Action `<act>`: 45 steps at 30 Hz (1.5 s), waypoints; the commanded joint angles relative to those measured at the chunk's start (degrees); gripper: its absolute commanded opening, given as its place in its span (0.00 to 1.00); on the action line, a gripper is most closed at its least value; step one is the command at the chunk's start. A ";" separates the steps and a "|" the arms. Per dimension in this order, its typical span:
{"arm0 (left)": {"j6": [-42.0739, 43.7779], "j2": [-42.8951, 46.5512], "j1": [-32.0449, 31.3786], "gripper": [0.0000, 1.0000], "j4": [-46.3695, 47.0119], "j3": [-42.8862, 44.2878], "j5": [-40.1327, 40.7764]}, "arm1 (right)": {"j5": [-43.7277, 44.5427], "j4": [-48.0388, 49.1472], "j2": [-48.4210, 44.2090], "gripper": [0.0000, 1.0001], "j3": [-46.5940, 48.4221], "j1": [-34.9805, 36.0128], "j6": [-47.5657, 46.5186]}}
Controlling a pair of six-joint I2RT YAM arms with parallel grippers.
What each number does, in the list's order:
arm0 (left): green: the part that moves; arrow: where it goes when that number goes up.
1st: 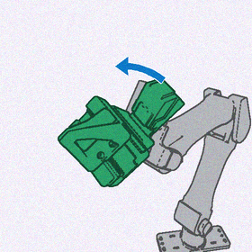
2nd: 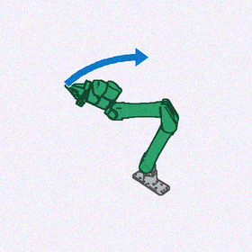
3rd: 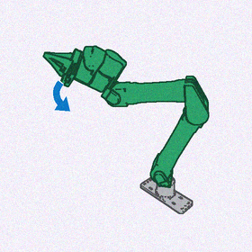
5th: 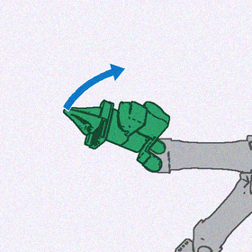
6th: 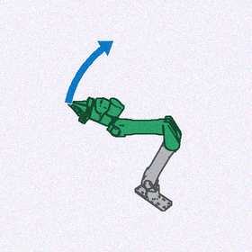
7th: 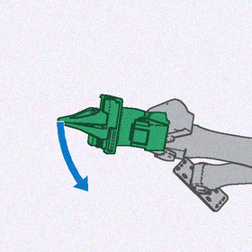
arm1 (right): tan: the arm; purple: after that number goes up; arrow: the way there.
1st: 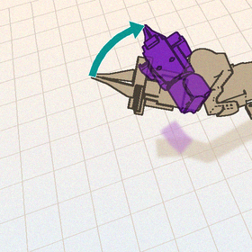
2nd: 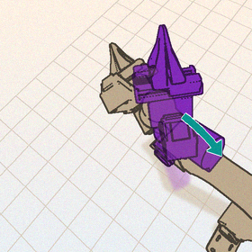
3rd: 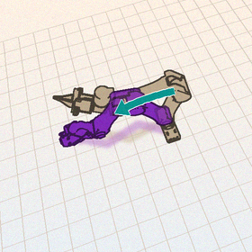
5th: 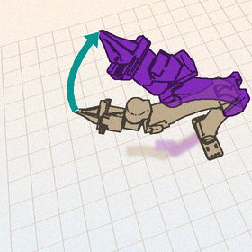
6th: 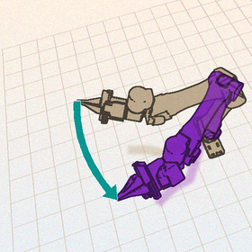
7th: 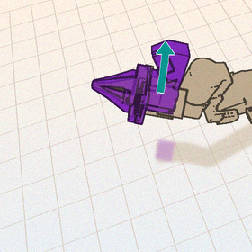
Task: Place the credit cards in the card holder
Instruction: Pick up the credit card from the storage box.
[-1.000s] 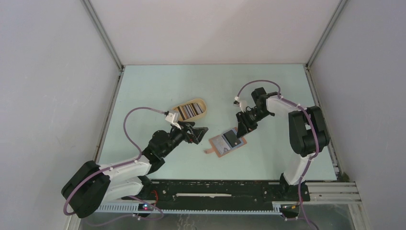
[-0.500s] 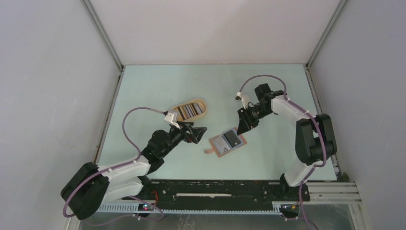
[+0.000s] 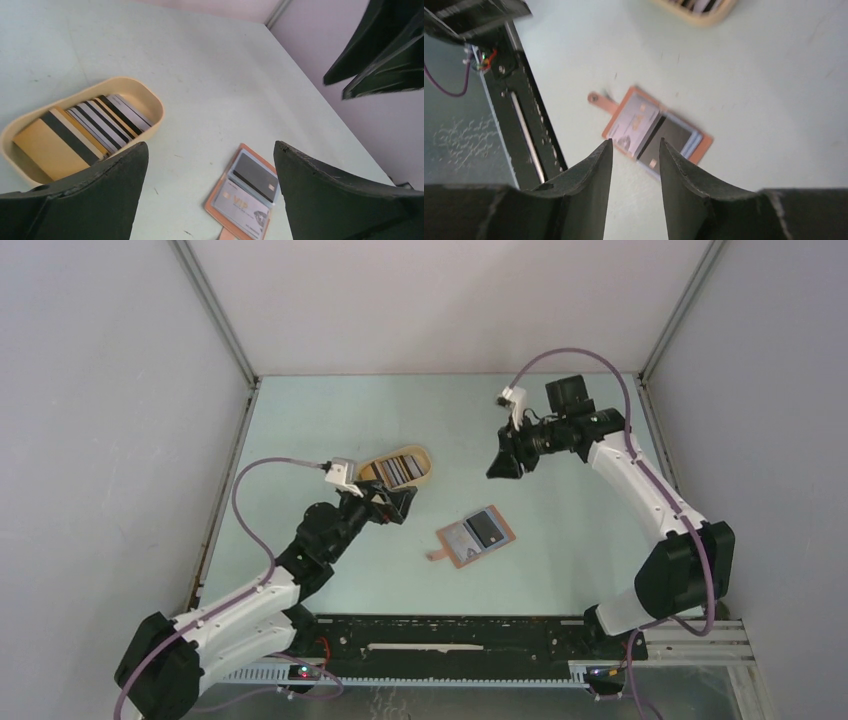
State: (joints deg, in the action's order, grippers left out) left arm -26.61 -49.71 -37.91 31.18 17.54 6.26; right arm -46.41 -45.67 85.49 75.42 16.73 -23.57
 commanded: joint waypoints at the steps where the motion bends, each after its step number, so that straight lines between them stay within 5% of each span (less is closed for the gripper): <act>1: 3.39 2.67 1.35 1.00 -4.56 4.59 3.65 | -0.79 2.10 2.44 0.50 11.04 2.69 2.19; 11: 0.79 6.35 8.18 1.00 -3.79 4.92 4.10 | -1.21 -1.57 23.75 0.56 38.21 11.98 8.31; 19: 1.06 1.14 10.66 1.00 7.60 5.07 2.90 | 0.42 -4.10 43.86 0.60 59.79 13.67 15.97; 31: -3.08 0.75 11.54 1.00 26.66 -7.61 5.47 | 1.72 -2.64 57.14 0.64 66.18 14.09 27.51; 45: -3.88 0.14 11.54 1.00 30.88 -10.20 5.43 | 11.62 -1.74 61.21 0.71 65.80 16.58 32.54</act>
State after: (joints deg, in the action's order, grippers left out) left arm -30.06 -49.50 -26.81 58.37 8.56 11.00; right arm -38.02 -48.36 145.45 139.37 32.84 6.83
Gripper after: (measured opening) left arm 0.996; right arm 0.695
